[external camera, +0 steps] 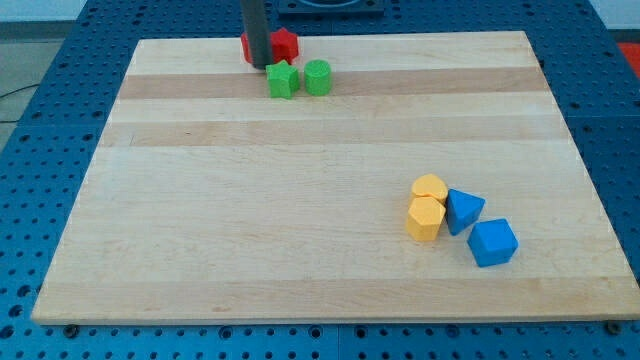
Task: Place the green circle below the green star
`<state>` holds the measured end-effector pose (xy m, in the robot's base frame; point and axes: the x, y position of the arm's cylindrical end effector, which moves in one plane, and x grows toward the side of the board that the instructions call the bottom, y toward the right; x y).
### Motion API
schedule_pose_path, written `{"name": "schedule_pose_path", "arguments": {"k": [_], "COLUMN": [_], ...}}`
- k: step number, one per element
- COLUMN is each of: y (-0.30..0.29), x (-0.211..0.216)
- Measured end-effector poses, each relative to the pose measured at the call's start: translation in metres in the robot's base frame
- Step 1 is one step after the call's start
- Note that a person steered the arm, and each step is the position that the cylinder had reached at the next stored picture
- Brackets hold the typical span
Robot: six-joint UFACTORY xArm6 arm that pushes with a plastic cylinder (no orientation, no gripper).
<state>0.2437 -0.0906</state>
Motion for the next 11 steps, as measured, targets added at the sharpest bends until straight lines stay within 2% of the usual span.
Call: {"name": "schedule_pose_path", "arguments": {"k": [2, 4, 5, 6, 7, 9, 10, 11], "y": [0.055, -0.032, 0.026, 0.027, 0.003, -0.084, -0.063, -0.094], "x": [0.026, 0.041, 0.041, 0.068, 0.080, 0.026, 0.015, -0.020]}}
